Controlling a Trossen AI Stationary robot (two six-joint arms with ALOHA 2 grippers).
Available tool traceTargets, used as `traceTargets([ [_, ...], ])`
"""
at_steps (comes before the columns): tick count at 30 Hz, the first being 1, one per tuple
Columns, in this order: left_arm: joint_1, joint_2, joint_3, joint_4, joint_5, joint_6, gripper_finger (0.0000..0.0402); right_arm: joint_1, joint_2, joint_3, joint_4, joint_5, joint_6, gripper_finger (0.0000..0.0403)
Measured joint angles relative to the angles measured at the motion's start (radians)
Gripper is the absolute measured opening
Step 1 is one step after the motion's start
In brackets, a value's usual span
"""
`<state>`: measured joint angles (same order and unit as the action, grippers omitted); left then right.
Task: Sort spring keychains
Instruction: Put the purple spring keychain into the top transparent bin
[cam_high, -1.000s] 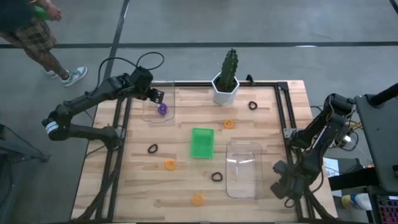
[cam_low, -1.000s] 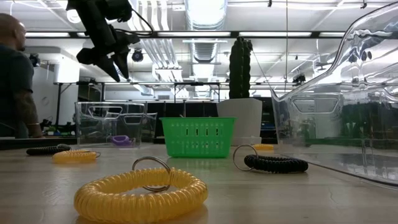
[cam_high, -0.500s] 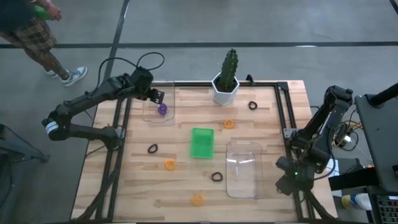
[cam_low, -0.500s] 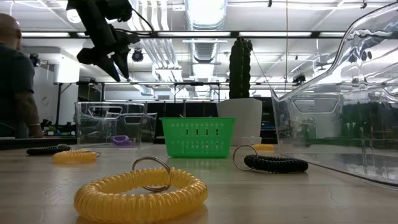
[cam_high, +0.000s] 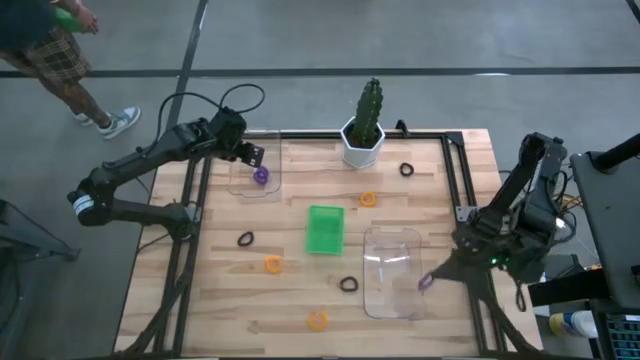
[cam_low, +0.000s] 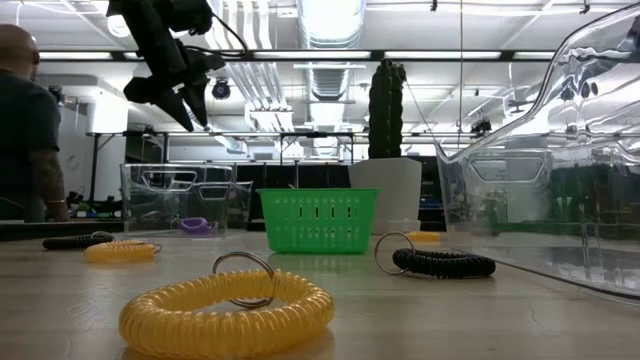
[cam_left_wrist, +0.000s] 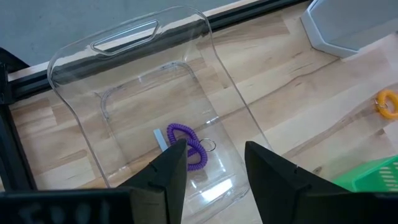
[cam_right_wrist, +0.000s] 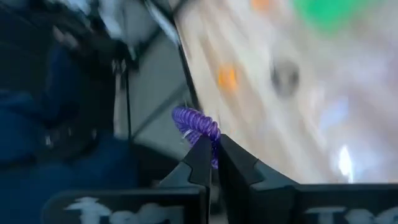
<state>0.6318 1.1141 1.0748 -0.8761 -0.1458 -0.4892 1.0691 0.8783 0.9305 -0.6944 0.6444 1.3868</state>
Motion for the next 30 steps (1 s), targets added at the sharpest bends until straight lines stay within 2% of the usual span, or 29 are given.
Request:
traceTargets([
  [10,-0.016,0.0,0.0,0.0,0.028,0.018,0.0153,-0.015,0.016,0.154,-0.002,0.485,-0.444,0.0013],
  [13,-0.032,0.0,0.0,0.004,0.04,0.027,0.0153,-0.055,0.034,0.185,-0.003,0.59,-0.536,0.0013],
  [19,-0.077,0.0,0.0,0.059,0.094,0.05,0.0153,-0.225,0.099,0.23,-0.002,0.62,-0.648,0.0013],
  [30,-0.186,0.0,0.0,0.327,0.251,0.14,0.0153,-0.559,0.268,0.266,-0.003,0.568,-0.667,0.0013],
])
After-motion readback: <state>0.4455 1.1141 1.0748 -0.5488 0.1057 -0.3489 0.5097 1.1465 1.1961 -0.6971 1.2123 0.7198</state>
